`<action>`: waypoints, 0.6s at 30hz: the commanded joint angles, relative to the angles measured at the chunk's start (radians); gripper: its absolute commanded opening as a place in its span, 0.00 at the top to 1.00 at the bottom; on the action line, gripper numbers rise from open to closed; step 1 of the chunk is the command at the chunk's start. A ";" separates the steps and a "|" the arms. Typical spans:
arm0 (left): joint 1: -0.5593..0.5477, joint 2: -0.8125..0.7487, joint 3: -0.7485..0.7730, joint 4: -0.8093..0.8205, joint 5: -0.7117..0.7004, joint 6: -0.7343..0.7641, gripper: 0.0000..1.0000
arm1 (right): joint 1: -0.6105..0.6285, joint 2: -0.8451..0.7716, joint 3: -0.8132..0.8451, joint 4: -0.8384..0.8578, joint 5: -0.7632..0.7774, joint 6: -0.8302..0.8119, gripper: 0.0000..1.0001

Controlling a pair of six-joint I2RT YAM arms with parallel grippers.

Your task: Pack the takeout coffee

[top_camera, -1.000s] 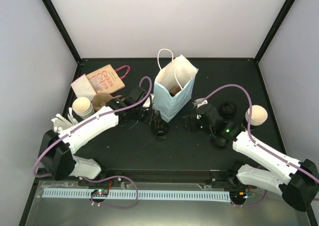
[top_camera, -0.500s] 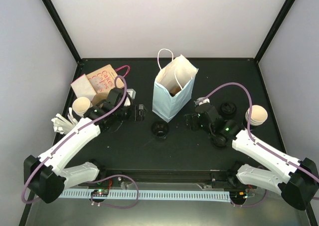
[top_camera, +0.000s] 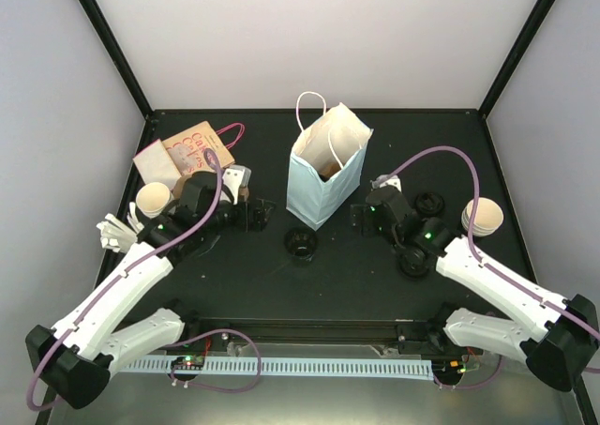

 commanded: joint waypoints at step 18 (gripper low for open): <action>-0.006 -0.026 0.101 -0.037 -0.082 0.373 0.01 | -0.247 0.041 0.192 -0.287 0.128 0.048 0.02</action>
